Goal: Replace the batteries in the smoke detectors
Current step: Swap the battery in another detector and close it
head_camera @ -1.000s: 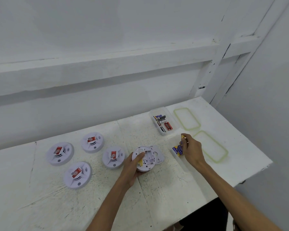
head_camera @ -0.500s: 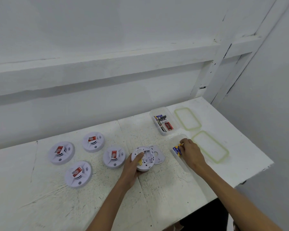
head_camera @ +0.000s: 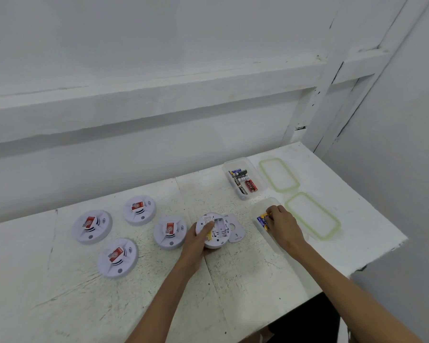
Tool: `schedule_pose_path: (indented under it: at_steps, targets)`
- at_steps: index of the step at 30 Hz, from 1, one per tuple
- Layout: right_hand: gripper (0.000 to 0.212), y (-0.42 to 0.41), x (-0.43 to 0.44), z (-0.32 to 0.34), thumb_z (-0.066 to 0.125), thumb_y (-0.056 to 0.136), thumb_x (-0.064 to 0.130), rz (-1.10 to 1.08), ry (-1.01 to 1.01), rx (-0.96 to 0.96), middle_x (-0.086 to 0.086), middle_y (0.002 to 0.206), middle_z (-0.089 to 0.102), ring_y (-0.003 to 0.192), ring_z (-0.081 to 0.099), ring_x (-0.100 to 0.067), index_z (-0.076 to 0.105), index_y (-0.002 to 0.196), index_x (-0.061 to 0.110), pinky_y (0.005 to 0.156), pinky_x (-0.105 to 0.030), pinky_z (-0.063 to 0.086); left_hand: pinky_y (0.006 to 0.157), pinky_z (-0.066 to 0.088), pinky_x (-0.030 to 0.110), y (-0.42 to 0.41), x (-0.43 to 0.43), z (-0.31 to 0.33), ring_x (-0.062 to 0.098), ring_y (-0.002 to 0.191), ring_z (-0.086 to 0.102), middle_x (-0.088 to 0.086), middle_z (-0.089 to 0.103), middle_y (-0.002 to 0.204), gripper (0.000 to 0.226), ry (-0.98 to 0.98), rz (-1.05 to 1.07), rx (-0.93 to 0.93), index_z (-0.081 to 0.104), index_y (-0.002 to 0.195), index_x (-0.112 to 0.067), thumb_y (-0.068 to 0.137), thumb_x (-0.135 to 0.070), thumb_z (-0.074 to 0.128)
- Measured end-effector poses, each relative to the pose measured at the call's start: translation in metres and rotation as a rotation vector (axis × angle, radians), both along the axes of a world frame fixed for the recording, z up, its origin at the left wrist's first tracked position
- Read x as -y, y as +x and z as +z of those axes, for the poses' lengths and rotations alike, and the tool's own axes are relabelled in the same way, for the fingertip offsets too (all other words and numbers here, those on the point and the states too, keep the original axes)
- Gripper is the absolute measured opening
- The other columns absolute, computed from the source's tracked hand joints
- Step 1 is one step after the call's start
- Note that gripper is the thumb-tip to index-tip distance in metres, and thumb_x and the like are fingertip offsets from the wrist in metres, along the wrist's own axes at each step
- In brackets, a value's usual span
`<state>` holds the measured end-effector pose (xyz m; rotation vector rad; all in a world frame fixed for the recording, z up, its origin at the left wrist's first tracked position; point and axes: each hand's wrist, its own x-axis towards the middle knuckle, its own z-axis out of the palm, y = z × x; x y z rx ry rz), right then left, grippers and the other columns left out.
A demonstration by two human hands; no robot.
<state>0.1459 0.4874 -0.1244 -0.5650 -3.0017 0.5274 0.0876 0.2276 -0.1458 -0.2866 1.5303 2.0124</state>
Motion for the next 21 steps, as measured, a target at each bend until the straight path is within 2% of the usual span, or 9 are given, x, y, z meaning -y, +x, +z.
schedule_pose_path:
  at_steps: [4, 6, 9, 11, 13, 15, 17, 21]
  targets:
    - [0.017, 0.000, 0.000, 0.000, 0.046, 0.103, 0.021, -0.028, -0.008, -0.023, -0.005, 0.107, 0.058, 0.089, 0.055, -0.023, 0.058, 0.111, 0.012, 0.074, -0.035, 0.047, 0.080, 0.063, 0.049, -0.001, -0.002, 0.004, 0.026, 0.107, 0.070, 0.005, 0.070, 0.120, 0.036, -0.039, 0.072, -0.078, 0.056, 0.130, -0.023, 0.097, -0.027, 0.068]
    - [0.019, 0.000, 0.001, 0.002, 0.047, 0.102, 0.020, -0.046, 0.012, -0.052, -0.005, 0.108, 0.060, 0.087, 0.057, -0.023, 0.059, 0.113, 0.012, 0.071, -0.035, 0.047, 0.085, 0.061, 0.054, -0.002, -0.003, 0.005, 0.024, 0.112, 0.067, 0.002, 0.066, 0.126, 0.036, -0.078, 0.080, -0.150, 0.054, 0.132, -0.029, 0.098, -0.029, 0.067]
    - [0.020, -0.003, 0.002, 0.006, 0.049, 0.099, 0.019, -0.055, 0.043, -0.107, -0.004, 0.110, 0.062, 0.083, 0.061, -0.024, 0.061, 0.113, 0.012, 0.065, -0.034, 0.047, 0.081, 0.062, 0.054, 0.001, -0.003, 0.007, 0.019, 0.110, 0.068, -0.001, 0.064, 0.128, 0.038, -0.128, 0.067, -0.248, 0.052, 0.136, -0.030, 0.100, -0.026, 0.063]
    - [0.018, -0.008, 0.003, 0.011, 0.051, 0.098, 0.017, -0.048, 0.045, -0.162, -0.003, 0.108, 0.063, 0.081, 0.062, -0.023, 0.063, 0.110, 0.012, 0.066, -0.035, 0.049, 0.078, 0.064, 0.048, 0.004, -0.002, 0.004, 0.009, 0.111, 0.066, -0.003, 0.061, 0.131, 0.040, -0.158, 0.056, -0.327, 0.048, 0.140, -0.028, 0.102, -0.022, 0.060]
    - [0.015, -0.018, 0.004, 0.020, 0.054, 0.096, 0.015, -0.047, 0.026, -0.239, -0.002, 0.101, 0.064, 0.076, 0.061, -0.021, 0.065, 0.105, 0.012, 0.065, -0.033, 0.048, 0.068, 0.064, 0.035, 0.007, -0.002, 0.004, -0.004, 0.106, 0.065, -0.009, 0.058, 0.129, 0.039, -0.194, 0.046, -0.400, 0.046, 0.141, -0.027, 0.104, -0.018, 0.055]
    - [0.013, -0.033, 0.005, 0.027, 0.056, 0.096, 0.013, -0.041, -0.009, -0.299, -0.001, 0.095, 0.064, 0.074, 0.059, -0.019, 0.067, 0.102, 0.011, 0.064, -0.031, 0.046, 0.062, 0.062, 0.028, 0.011, -0.002, 0.006, -0.010, 0.102, 0.065, -0.010, 0.057, 0.128, 0.038, -0.215, 0.037, -0.437, 0.043, 0.140, -0.027, 0.105, -0.015, 0.052]
    - [0.012, -0.053, 0.006, 0.031, 0.056, 0.095, 0.012, -0.001, -0.040, -0.324, -0.001, 0.092, 0.064, 0.077, 0.058, -0.019, 0.067, 0.100, 0.011, 0.067, -0.031, 0.047, 0.062, 0.061, 0.025, 0.012, -0.001, 0.006, -0.010, 0.102, 0.065, -0.006, 0.056, 0.129, 0.039, -0.216, 0.039, -0.457, 0.041, 0.141, -0.025, 0.105, -0.013, 0.051]
    - [0.014, -0.096, 0.006, 0.032, 0.053, 0.096, 0.007, 0.085, -0.079, -0.211, -0.008, 0.086, 0.067, 0.077, 0.058, -0.024, 0.067, 0.096, 0.006, 0.067, -0.032, 0.043, 0.061, 0.063, 0.033, 0.011, 0.001, 0.006, -0.001, 0.105, 0.068, -0.004, 0.057, 0.131, 0.039, -0.189, 0.040, -0.432, 0.042, 0.142, -0.024, 0.105, -0.014, 0.051]
